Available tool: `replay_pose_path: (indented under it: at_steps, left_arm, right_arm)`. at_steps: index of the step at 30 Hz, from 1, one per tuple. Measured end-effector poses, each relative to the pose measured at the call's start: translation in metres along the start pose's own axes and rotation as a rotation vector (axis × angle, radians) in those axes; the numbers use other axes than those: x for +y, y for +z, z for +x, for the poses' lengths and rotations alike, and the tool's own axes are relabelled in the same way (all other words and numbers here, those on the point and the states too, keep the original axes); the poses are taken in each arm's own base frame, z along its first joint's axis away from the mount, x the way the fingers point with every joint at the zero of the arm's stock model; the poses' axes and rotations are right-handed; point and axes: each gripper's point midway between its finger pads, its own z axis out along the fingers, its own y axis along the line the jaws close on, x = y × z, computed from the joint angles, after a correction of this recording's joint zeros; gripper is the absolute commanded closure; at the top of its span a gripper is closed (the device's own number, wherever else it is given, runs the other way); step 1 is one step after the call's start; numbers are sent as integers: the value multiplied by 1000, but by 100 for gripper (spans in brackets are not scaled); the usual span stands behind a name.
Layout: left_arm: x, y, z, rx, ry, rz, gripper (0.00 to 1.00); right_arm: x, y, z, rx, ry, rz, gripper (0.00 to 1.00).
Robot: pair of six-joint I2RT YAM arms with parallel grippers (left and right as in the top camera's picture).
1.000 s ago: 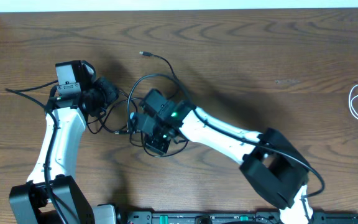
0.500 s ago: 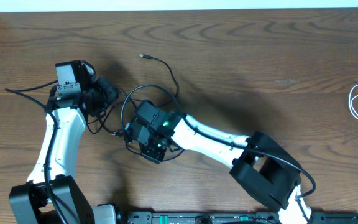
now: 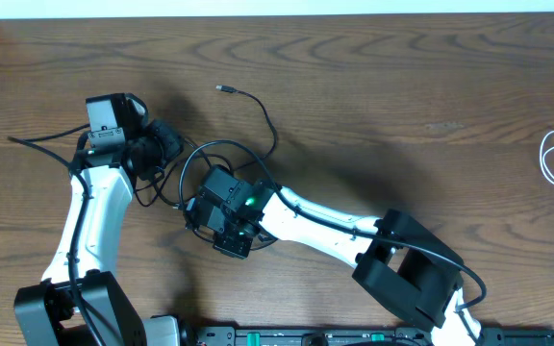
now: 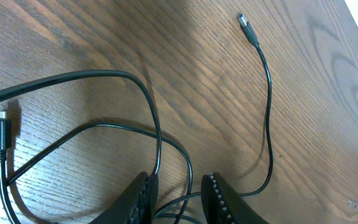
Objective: Untangle cables
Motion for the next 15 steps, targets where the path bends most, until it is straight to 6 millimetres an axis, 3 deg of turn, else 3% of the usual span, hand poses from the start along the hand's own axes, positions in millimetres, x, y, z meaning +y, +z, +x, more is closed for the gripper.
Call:
replay_pose_path:
  at_steps: [5, 15]
  left_arm:
    - [0, 0, 0, 0, 0, 0, 71]
    - [0, 0, 0, 0, 0, 0, 71]
  right_arm:
    - [-1, 0, 0, -1, 5, 3, 74]
    - [-1, 0, -1, -2, 4, 4, 73]
